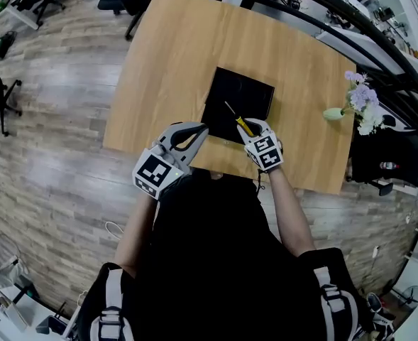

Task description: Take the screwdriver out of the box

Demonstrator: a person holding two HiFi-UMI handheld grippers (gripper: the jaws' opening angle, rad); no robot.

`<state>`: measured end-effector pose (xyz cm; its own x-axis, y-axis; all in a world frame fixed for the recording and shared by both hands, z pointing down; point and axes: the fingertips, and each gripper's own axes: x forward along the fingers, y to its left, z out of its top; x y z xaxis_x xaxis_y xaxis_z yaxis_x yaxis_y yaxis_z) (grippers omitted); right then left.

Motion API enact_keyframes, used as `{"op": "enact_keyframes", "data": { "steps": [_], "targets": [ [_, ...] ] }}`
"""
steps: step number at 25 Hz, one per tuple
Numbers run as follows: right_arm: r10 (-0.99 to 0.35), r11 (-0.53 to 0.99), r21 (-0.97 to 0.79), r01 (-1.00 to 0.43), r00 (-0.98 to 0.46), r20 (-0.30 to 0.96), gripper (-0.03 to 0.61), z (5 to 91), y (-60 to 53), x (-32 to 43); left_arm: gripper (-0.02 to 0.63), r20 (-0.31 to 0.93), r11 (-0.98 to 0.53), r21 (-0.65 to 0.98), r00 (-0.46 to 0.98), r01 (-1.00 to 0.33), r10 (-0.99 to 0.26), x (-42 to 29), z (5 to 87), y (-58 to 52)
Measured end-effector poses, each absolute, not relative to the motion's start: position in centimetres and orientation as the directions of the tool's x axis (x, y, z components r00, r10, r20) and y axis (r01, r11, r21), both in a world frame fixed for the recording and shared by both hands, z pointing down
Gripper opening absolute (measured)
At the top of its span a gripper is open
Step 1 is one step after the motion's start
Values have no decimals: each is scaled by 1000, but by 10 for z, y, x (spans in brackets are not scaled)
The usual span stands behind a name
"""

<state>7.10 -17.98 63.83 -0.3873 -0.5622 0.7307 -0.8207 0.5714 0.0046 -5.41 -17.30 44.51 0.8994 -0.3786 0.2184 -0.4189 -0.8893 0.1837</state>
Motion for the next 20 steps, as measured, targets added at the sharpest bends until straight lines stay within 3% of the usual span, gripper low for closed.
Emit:
{"op": "enact_keyframes", "data": {
  "steps": [11, 20],
  "targets": [
    [-669, 564, 63, -823, -411, 620, 87, 563, -176, 49, 21, 218, -908, 206, 922, -365, -321, -47, 456, -183],
    [-680, 575, -8, -818, -483, 552, 87, 536, -172, 39, 21, 220, -910, 208, 924, -358, -313, -44, 457, -182]
  ]
}}
